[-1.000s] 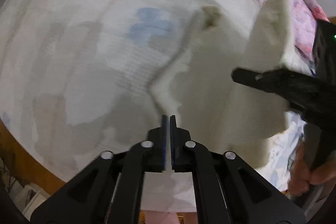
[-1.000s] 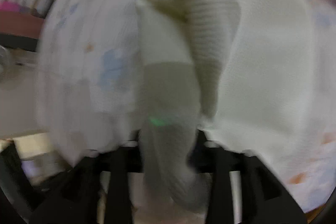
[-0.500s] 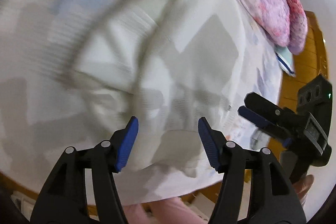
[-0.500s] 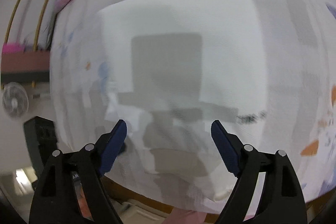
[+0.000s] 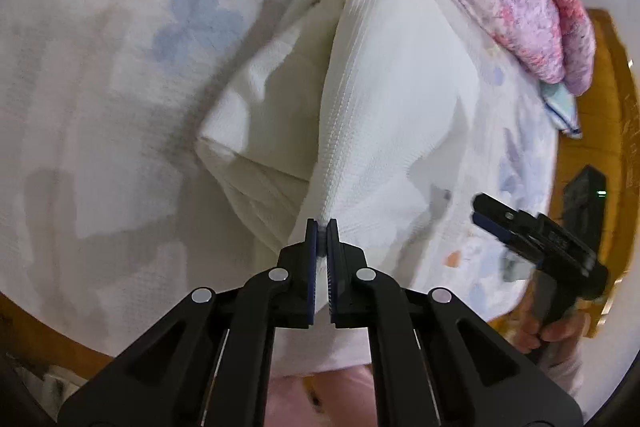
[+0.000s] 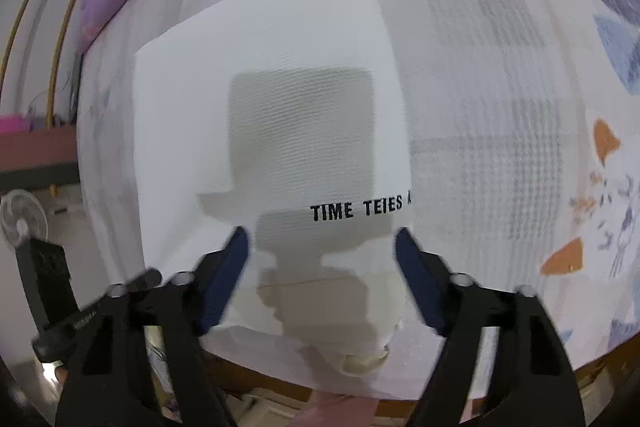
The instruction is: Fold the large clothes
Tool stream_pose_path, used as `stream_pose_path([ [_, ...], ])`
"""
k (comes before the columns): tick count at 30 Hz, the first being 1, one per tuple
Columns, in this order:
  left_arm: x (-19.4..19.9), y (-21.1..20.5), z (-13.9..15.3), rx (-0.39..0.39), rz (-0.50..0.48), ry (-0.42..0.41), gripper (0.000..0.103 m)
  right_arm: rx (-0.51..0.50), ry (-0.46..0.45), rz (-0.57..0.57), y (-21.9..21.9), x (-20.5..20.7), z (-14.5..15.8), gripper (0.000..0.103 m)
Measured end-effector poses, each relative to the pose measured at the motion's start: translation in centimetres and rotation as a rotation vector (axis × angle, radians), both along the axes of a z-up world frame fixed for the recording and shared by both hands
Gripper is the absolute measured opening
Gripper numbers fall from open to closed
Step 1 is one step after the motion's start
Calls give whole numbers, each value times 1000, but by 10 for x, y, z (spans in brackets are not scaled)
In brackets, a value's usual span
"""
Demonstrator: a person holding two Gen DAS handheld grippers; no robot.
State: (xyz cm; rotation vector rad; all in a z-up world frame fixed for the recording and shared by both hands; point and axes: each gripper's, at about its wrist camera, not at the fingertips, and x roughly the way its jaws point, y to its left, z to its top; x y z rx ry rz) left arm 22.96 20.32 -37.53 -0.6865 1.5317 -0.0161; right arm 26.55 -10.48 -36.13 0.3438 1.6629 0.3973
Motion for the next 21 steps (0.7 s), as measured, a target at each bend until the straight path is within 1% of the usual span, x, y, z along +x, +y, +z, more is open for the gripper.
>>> stream_pose_path([
  [1, 2, 3, -2, 22, -1, 12, 4, -2, -1, 11, 4, -2, 0, 41],
  [4, 8, 8, -16, 87, -35, 47, 4, -35, -15, 76, 20, -7, -3, 30],
  [7, 17, 8, -32, 157, -92, 66, 5, -49, -10, 135, 34, -12, -10, 24],
  [9, 23, 10, -41, 216, -139, 78, 5, -114, -1, 181, 41, -14, -25, 24],
  [10, 26, 8, -47, 240, -176, 76, 5, -112, 9, 183, 43, -14, -31, 24],
  [11, 28, 5, -54, 281, -231, 73, 5, -95, 32, 173, 46, -14, -46, 24],
  [12, 30, 1, -67, 454, -315, 103, 0, -107, 35, 160, 47, -14, -56, 27],
  [13, 29, 5, -90, 674, -405, 162, 0, -164, 36, 138, 48, -13, -76, 27],
  [14, 25, 17, -107, 706, -408, 206, 0, -175, 25, 119, 50, -12, -90, 27],
  [15, 18, 42, -126, 618, -323, 305, 0, -164, 6, 104, 51, -11, -94, 27],
  [16, 15, 54, -119, 563, -263, 279, 0, -170, 11, 108, 53, -11, -92, 27],
  [17, 15, 56, -110, 549, -267, 251, 0, -175, 17, 120, 56, -10, -88, 27],
  [18, 13, 56, -95, 546, -275, 213, 0, -163, 25, 132, 56, -10, -82, 28],
  [19, 12, 56, -81, 536, -256, 187, 0, -143, 38, 128, 53, -9, -77, 28],
  [21, 14, 54, -57, 465, -211, 146, 1, -72, 62, 109, 49, -4, -65, 28],
])
